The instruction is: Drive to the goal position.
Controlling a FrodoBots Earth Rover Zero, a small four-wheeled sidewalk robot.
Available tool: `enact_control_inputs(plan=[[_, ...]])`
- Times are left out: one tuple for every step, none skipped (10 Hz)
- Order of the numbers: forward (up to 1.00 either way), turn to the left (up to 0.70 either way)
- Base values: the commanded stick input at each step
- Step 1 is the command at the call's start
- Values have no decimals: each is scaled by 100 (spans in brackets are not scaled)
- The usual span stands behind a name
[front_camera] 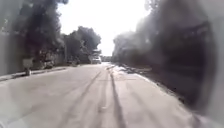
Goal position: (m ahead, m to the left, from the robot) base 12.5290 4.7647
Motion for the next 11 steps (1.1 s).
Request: enact_control_inputs(plan=[[100, 0], [100, 0], [100, 0], [100, 0], [100, 0], [100, 0], [100, 0], [100, 0], [100, 0], [100, 0], [100, 0]])
